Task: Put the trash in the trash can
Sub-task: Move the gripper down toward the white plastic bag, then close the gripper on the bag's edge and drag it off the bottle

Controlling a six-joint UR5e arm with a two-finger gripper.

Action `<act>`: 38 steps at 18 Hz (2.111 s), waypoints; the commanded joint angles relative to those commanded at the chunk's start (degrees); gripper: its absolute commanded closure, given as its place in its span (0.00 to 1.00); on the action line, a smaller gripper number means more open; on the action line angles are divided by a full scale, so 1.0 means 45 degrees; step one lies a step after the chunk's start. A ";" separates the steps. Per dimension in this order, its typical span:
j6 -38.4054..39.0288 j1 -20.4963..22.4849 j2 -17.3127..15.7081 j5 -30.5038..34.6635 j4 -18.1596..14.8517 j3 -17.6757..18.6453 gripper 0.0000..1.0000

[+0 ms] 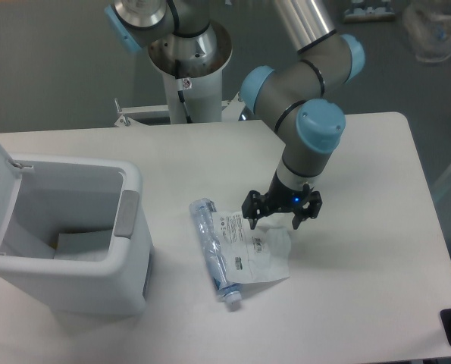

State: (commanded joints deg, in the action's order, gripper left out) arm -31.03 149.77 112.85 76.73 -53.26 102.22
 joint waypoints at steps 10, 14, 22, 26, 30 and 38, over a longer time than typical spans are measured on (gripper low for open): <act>-0.0059 -0.0293 0.0020 0.0059 0.0000 0.0352 0.00; -0.0039 -0.0410 0.0020 0.0215 0.0019 0.0390 0.05; 0.0000 -0.0469 0.0001 0.0391 0.0019 0.0391 0.55; 0.0078 -0.0488 -0.0097 0.0410 0.0000 0.0390 0.76; 0.0098 -0.0508 -0.0136 0.0410 -0.0175 0.0371 1.00; 0.0078 -0.0411 -0.0370 0.0352 -0.0234 0.0060 1.00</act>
State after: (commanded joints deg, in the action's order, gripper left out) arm -30.67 147.92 111.19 78.31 -54.32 102.49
